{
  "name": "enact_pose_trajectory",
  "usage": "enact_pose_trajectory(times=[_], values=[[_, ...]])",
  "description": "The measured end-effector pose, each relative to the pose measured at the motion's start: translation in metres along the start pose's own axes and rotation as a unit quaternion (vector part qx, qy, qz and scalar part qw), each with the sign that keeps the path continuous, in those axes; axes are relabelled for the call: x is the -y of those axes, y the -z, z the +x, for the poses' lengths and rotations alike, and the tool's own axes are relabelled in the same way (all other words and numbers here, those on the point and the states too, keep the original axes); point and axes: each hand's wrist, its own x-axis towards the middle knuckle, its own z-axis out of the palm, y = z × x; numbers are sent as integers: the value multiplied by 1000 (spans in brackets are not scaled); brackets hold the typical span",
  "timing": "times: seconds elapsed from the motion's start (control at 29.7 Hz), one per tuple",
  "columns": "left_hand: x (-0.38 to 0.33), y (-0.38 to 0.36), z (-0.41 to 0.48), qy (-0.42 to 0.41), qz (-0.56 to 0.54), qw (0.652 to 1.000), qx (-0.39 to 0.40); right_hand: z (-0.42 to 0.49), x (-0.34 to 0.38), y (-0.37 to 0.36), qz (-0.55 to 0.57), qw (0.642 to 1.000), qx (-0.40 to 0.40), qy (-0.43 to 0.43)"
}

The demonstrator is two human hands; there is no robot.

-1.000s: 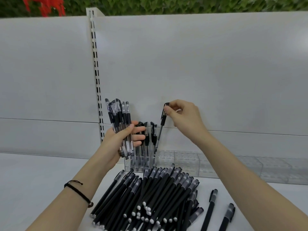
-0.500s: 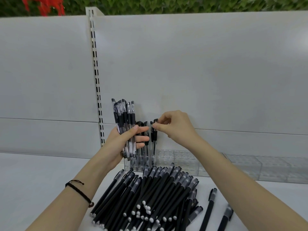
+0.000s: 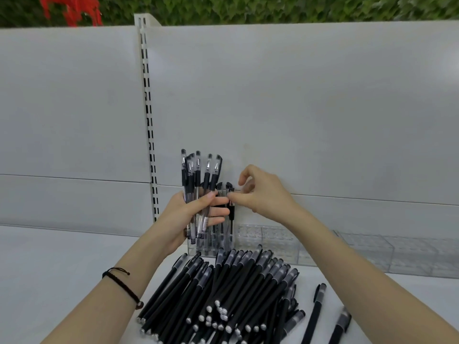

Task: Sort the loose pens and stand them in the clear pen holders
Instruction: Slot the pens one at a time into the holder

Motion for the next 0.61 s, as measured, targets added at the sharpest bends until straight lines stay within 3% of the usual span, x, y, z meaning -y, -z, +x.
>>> enact_pose_trajectory(times=[0.13,0.27,0.37,0.54,0.61], values=[[5,-3,0,10,33,999,29,0,5,7,77,995,-59,35],[6,-6,-2,14,37,998,40,-2,9,8,243,970,8,6],[4,-6,-2,3,16,999,39,0,8,13,312,950,8,-31],[4,0,3,-58,30,997,-30,6,4,22,351,929,-113,-39],[5,4,5,-87,31,994,-59,9,-3,27,302,940,-158,-24]])
